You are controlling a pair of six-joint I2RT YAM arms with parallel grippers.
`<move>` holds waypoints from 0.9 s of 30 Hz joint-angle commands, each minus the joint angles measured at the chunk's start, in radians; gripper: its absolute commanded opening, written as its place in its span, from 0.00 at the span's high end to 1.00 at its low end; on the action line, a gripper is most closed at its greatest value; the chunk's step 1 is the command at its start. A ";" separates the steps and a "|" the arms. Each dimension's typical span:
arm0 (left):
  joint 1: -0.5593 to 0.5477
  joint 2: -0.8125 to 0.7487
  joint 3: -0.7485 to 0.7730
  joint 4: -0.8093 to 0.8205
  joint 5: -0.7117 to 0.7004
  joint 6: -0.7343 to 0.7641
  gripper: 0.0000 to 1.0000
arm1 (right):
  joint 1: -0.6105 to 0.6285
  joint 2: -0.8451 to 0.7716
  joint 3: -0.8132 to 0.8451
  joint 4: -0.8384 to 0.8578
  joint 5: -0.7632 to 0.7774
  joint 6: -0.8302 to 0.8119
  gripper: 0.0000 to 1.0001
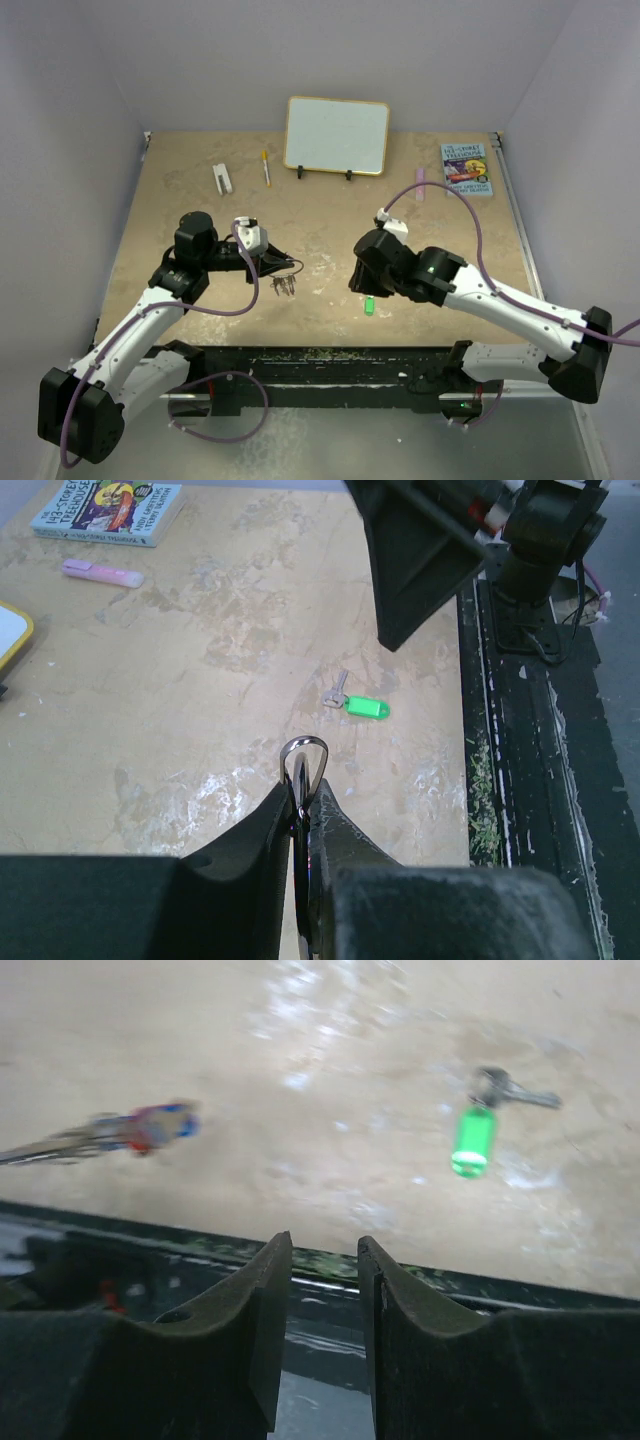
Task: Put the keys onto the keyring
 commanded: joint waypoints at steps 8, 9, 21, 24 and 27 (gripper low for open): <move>-0.005 -0.034 0.028 -0.033 -0.020 0.074 0.96 | -0.049 0.177 -0.161 0.033 0.109 0.124 0.75; -0.006 -0.035 0.026 -0.031 -0.020 0.071 0.96 | -0.056 0.196 -0.151 0.024 0.126 0.120 0.75; -0.006 -0.047 0.007 -0.020 -0.024 0.073 0.96 | -0.169 0.304 -0.159 0.086 0.139 -0.009 0.72; -0.006 -0.048 0.002 -0.016 -0.026 0.073 0.96 | -0.179 0.332 -0.161 0.102 0.132 -0.028 0.73; -0.005 -0.049 0.000 -0.011 -0.028 0.072 0.96 | -0.182 0.360 -0.163 0.123 0.108 -0.043 0.75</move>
